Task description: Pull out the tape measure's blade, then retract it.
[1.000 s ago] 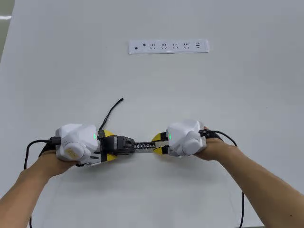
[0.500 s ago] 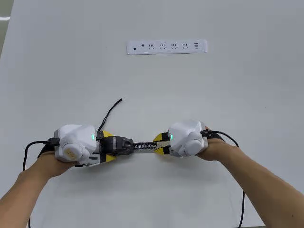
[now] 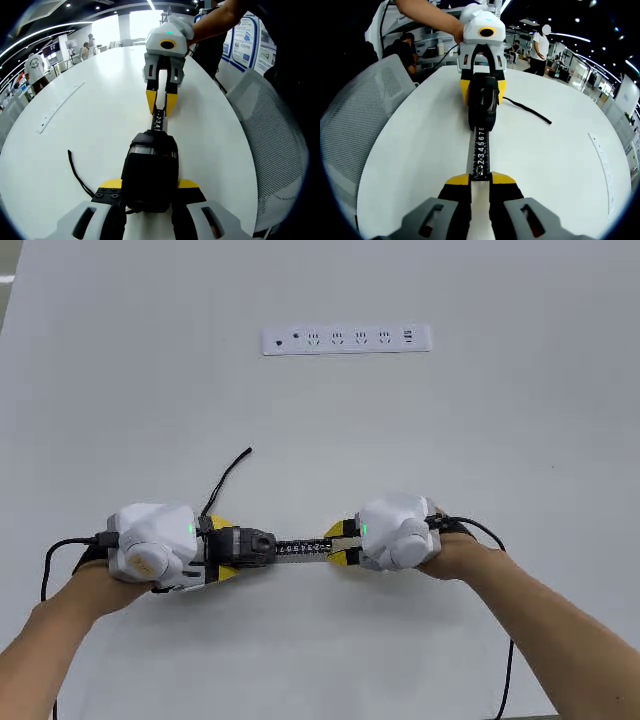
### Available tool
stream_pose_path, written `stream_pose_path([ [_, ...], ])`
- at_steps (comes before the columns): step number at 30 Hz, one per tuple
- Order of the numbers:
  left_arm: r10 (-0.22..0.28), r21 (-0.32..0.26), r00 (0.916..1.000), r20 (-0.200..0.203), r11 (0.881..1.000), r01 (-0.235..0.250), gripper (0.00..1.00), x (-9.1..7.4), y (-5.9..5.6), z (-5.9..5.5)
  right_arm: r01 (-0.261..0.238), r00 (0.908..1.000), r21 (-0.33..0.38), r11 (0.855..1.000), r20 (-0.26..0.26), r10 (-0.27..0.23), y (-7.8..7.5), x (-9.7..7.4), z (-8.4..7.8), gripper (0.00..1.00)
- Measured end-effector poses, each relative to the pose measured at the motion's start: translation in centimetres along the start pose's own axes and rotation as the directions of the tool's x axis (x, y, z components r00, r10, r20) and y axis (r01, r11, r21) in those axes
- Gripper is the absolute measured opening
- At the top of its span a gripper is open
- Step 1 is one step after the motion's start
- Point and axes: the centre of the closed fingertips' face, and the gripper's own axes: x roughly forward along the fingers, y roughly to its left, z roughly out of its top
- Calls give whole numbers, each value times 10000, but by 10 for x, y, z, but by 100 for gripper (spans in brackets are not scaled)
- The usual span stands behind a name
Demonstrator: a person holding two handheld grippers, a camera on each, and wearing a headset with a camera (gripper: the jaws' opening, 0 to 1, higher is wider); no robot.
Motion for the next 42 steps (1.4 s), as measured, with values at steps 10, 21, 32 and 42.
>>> stream_pose_path([
  [10,20,-24,10000,16,10000,-20,32,0,0,1,31,10000,8,10000,-64,-31,1,-5,-6,11],
  [21,31,-45,10000,23,10000,-31,32,0,0,1,68,9999,-22,10000,-138,-68,1,-11,-14,11],
  [32,16,-50,10000,11,10000,-16,32,1,0,1,71,9997,13,10000,-215,-71,1,-17,-20,11],
  [42,26,-57,10000,15,10000,-26,32,1,0,1,67,9995,52,10000,-295,-65,2,-22,-27,11],
])
